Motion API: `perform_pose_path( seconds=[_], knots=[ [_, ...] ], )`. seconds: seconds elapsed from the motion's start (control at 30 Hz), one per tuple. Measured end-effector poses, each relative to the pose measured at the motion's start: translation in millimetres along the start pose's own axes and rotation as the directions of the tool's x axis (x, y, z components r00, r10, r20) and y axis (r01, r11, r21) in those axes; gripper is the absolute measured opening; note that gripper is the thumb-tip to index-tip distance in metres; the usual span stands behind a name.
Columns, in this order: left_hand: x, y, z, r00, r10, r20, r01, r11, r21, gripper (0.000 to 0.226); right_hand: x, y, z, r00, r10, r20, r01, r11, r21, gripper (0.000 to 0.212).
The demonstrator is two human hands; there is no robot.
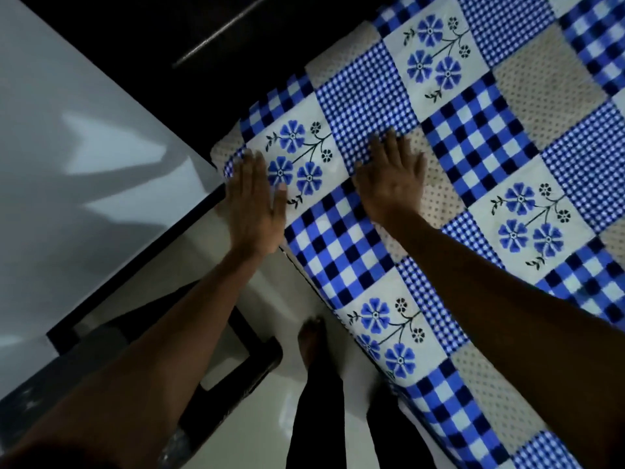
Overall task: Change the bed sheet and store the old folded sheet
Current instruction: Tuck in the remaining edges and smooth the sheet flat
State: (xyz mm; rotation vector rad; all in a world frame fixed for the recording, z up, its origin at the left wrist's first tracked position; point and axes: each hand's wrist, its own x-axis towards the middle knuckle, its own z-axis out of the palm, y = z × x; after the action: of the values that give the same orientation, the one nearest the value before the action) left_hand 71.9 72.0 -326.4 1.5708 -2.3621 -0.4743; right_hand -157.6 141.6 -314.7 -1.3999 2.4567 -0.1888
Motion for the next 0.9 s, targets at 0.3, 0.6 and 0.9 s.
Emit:
perform_pose_path(
  seconds=[0.3,0.6,0.9],
  knots=[
    [59,11,-14,0.968,0.231,-0.1,-0.247,0.947,-0.206,0.053,31,-147,36,0.905,-0.393,0.165,0.426,0.849,-0.314,0.087],
    [99,7,-15,0.919,0.389,0.059,-0.381,0.918,-0.112,0.067,87,-53,-31,0.985,-0.14,-0.104,0.137,0.99,-0.029,0.058],
    [172,13,22,0.986,-0.013,0.166,-0.01,0.991,0.135,0.072,156,-3,-24,0.963,0.246,-0.108,-0.246,0.969,0.008,0.071]
  ],
)
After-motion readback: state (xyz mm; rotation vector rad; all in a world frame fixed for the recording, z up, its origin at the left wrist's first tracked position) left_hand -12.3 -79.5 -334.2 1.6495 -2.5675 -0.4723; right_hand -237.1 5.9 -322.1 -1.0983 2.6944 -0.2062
